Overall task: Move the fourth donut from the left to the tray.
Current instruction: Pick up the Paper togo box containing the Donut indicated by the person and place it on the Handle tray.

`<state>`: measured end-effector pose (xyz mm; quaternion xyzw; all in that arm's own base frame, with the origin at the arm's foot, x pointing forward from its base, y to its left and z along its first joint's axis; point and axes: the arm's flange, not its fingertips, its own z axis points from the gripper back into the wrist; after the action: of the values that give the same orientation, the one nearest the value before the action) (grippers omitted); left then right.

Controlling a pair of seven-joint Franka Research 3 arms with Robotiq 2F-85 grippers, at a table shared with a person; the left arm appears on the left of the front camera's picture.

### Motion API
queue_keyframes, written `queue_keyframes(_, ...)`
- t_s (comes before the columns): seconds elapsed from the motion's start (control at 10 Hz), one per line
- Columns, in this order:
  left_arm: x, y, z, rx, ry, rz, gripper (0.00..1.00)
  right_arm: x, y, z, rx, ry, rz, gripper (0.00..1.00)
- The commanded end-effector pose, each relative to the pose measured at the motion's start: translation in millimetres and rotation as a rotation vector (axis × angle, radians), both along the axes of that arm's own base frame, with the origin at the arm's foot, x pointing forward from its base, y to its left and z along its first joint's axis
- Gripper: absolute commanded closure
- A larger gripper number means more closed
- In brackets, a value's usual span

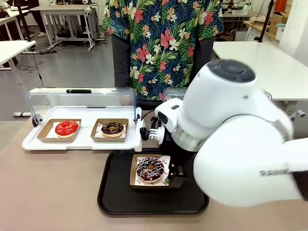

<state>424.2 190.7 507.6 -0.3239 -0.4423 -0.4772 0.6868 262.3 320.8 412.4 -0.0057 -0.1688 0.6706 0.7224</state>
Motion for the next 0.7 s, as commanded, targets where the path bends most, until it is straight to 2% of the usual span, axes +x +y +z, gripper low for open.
queue_keyframes(0.0, -1.2, -1.4, 1.7, -0.005, -0.005, -0.007, 0.00, -83.3, -123.7, -43.3, 0.026, 0.028, 0.038, 0.00)
queue_keyframes(0.1, -1.2, -1.4, 1.7, -0.005, -0.005, -0.007, 0.00, -80.8, -125.4, -43.6, 0.033, 0.031, 0.038, 0.00)
queue_keyframes(0.3, -1.2, -1.4, 1.7, -0.005, -0.005, -0.007, 0.00, -71.6, -127.6, -48.9, 0.043, 0.104, 0.043, 0.00)
queue_keyframes(0.4, -1.2, -1.4, 1.7, -0.005, -0.005, -0.007, 0.00, 1.4, -27.3, 28.9, 0.000, 0.032, 0.014, 0.00)
queue_keyframes(0.6, -1.2, -1.4, 1.7, -0.005, -0.005, -0.007, 0.00, 1.4, -27.3, 28.9, 0.000, 0.032, 0.014, 0.00)
